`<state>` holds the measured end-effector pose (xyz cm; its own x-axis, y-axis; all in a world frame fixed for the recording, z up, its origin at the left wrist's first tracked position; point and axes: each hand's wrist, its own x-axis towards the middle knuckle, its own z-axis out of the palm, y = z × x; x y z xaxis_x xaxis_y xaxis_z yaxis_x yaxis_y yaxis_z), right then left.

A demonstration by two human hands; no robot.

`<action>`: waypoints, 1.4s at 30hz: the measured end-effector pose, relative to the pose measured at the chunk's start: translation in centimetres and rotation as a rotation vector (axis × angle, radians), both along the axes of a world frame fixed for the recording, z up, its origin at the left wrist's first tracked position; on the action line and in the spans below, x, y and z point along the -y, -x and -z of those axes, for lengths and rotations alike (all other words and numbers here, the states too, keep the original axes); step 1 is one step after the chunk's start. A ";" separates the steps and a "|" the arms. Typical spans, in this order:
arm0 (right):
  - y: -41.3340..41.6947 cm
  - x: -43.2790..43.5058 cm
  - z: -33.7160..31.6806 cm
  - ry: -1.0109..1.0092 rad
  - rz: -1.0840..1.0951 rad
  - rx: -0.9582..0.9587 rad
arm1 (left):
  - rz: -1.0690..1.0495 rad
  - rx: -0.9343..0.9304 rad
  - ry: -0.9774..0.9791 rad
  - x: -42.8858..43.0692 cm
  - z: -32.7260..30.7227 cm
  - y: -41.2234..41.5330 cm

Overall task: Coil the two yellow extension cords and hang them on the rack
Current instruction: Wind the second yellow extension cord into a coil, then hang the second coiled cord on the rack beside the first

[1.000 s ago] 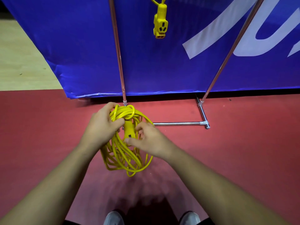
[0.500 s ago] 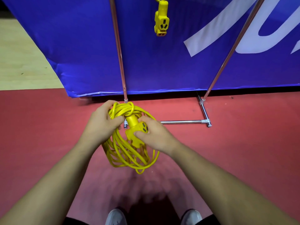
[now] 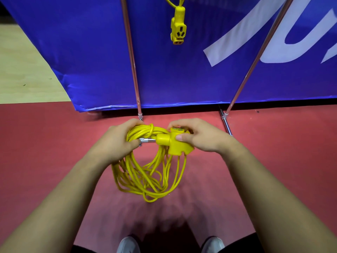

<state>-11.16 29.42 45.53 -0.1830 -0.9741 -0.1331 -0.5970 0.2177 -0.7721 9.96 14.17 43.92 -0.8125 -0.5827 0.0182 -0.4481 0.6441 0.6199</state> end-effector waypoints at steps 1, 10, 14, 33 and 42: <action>0.4 -0.2 0.3 0.005 0.010 -0.043 | -0.007 -0.031 -0.084 -0.1 -0.1 0.1; -2.7 0.9 4.0 0.262 0.167 -0.152 | -0.040 -0.349 -0.630 -1.5 -1.2 1.4; -4.1 1.6 3.8 0.315 0.199 -0.220 | 0.123 -0.350 -0.670 -1.8 -1.8 1.2; -1.6 0.1 -1.2 0.239 0.172 0.390 | 0.179 -0.127 -0.207 -1.6 -2.3 1.6; 1.5 -1.1 -0.6 0.203 0.150 0.498 | 0.206 -0.256 -0.399 -1.3 -1.9 4.0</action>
